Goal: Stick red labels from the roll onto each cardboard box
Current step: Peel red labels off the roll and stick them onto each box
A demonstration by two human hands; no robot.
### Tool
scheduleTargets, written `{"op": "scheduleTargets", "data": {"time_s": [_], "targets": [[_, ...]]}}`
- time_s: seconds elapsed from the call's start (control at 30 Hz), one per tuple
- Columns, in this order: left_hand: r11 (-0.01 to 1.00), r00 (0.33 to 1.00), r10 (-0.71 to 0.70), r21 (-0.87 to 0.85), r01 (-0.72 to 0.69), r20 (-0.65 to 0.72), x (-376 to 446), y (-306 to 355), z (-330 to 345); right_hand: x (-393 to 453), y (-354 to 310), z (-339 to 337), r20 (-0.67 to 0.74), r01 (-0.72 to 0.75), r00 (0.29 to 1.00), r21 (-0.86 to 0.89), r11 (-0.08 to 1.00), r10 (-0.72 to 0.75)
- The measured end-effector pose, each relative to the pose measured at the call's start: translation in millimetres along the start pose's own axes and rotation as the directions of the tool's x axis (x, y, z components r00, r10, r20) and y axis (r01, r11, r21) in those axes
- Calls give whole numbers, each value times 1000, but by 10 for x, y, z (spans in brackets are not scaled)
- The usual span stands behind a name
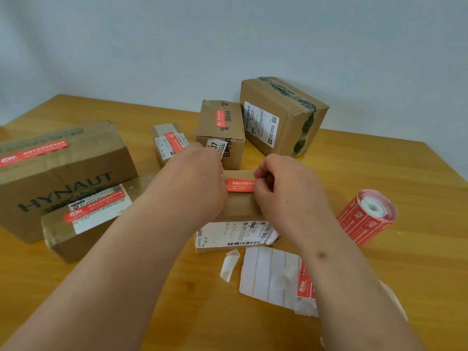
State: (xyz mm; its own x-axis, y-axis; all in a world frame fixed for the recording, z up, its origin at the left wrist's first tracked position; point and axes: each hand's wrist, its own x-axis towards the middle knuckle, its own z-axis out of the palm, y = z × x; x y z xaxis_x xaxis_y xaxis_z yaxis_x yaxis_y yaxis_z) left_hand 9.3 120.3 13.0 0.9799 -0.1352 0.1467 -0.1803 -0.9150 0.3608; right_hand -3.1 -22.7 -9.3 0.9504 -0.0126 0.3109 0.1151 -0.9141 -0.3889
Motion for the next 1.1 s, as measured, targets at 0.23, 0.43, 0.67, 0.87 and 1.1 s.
{"op": "scheduleTargets", "data": {"time_s": [0.23, 0.43, 0.67, 0.87, 1.1], "targets": [[992, 997, -18, -122, 28, 81, 34, -73, -2, 11, 40, -7, -9, -47, 999, 77, 996, 48], [987, 998, -11, -158, 21, 68, 49, -108, -6, 12, 22, 0, -8, -35, 999, 53, 998, 36], [997, 997, -16, -73, 22, 75, 39, -77, 21, 12, 5, 20, 1, 12, 1000, -16, 1000, -12], [999, 998, -5, -44, 7, 58, 49, -87, 57, 5, 4, 21, 4, 33, 999, -26, 999, -33], [999, 999, -6, -41, 8, 51, 43, -105, 51, -10, 15, 39, -35, 65, 997, -36, 997, -66]]}}
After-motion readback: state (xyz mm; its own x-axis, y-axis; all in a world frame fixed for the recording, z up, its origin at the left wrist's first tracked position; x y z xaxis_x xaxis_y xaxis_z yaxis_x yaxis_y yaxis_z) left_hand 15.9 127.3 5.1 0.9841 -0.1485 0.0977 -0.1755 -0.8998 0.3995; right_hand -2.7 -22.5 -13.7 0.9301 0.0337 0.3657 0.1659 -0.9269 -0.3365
